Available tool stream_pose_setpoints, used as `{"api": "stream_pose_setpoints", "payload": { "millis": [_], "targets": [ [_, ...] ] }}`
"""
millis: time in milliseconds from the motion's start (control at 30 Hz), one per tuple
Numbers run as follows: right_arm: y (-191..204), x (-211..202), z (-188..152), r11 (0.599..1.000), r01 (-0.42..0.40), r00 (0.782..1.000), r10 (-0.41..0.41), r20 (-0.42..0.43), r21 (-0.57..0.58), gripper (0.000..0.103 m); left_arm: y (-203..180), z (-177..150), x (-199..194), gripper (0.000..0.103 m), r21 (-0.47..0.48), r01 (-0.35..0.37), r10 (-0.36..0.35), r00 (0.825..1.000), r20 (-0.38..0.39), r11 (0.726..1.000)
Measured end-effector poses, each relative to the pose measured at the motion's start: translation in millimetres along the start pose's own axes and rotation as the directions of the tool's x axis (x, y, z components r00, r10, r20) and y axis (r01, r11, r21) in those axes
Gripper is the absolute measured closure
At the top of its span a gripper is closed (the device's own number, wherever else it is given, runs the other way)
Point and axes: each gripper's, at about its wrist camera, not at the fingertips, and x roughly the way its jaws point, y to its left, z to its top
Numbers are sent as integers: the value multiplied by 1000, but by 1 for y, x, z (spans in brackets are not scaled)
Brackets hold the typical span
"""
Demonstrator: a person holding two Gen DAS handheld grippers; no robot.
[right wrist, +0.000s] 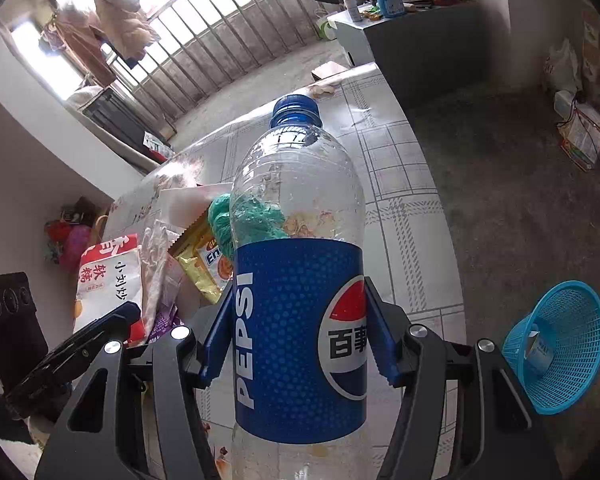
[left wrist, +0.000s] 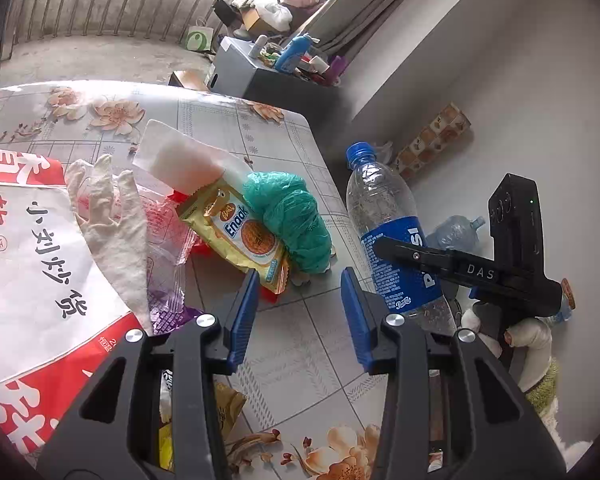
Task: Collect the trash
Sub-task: 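Grasp the green plastic bag with the left tool, then carry the bag with the left tool while the right tool carries the bottle, releasing both into the basket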
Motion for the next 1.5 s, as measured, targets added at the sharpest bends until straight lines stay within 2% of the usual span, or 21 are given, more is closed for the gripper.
{"api": "stream_pose_setpoints", "payload": {
  "millis": [33,200,433,600,733,867,1000,1067,1233,1500],
  "targets": [
    [-2,7,0,1000,-4,1000,4,-23,0,45,1,2,6,51,-11,-5,5,1000,-9,1000],
    [-3,29,-14,996,-91,990,91,-110,5,45,7,14,26,50,-50,-9,8,999,-32,999],
    [0,37,-41,978,-207,966,207,-156,15,45,19,24,42,50,-79,-55,52,998,-48,995],
    [2,43,-54,960,-276,947,279,-161,41,45,22,25,58,50,-92,-74,66,994,-88,993],
    [-1,46,-61,947,-311,938,319,-136,74,45,26,24,71,50,-110,-87,73,990,-124,990],
    [-13,37,-66,952,-287,954,294,-64,105,45,27,23,79,52,-102,-100,86,987,-135,990],
    [-25,28,-72,944,-288,957,291,5,158,45,22,24,85,64,-82,-86,75,988,-137,993],
    [-31,26,-77,936,-299,954,300,26,187,45,17,25,84,65,-56,-86,78,989,-123,995],
    [-41,18,-88,915,-326,945,315,84,239,45,3,22,67,66,-11,-72,70,994,-85,997],
    [-73,-24,-111,878,-385,918,333,215,284,45,-35,12,17,66,81,-41,42,999,-16,996]
  ]
}}
